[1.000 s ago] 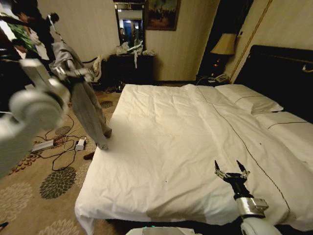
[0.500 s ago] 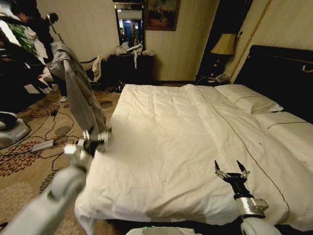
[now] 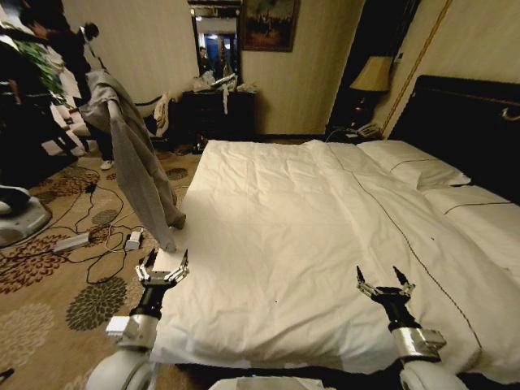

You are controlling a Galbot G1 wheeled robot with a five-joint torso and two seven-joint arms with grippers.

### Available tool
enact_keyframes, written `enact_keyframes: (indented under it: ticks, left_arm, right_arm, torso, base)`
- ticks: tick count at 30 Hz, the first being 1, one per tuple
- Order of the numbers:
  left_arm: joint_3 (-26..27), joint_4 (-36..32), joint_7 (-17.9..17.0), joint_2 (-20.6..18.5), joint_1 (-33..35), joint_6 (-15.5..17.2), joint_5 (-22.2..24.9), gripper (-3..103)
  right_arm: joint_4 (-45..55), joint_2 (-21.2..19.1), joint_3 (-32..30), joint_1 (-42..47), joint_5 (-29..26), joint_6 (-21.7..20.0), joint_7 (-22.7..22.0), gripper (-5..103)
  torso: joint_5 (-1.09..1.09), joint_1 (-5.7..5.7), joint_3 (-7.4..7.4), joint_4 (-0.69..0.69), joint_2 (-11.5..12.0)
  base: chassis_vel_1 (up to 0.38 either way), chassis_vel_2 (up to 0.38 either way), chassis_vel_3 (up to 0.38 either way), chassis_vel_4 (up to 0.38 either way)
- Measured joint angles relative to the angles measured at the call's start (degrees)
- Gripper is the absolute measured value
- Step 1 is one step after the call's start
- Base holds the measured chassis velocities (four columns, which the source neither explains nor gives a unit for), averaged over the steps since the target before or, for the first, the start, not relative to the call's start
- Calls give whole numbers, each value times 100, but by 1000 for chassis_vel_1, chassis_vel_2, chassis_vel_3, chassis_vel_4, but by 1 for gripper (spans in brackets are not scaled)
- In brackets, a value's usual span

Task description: Pick up the clothes from the bed and hang them on the clothes hanger.

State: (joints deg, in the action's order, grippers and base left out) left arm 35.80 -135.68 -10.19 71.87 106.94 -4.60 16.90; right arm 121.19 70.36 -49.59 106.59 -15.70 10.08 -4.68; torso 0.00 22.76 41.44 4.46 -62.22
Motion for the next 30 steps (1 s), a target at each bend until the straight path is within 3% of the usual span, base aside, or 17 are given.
enact_keyframes:
  ticks: [5,30]
  left_arm:
    - [-6,67,189,374,291,-250,-211,100]
    - [-50,108,181,372,242,-274,-250,100]
  right_arm:
    - [0,0,0,0,0,0,0,100]
    - [0,0,0,0,0,0,0,100]
  torso:
    - [0,0,0,-1,1]
    - [0,0,0,0,1]
  base:
    - [0,0,0,0]
    - [0,0,0,0]
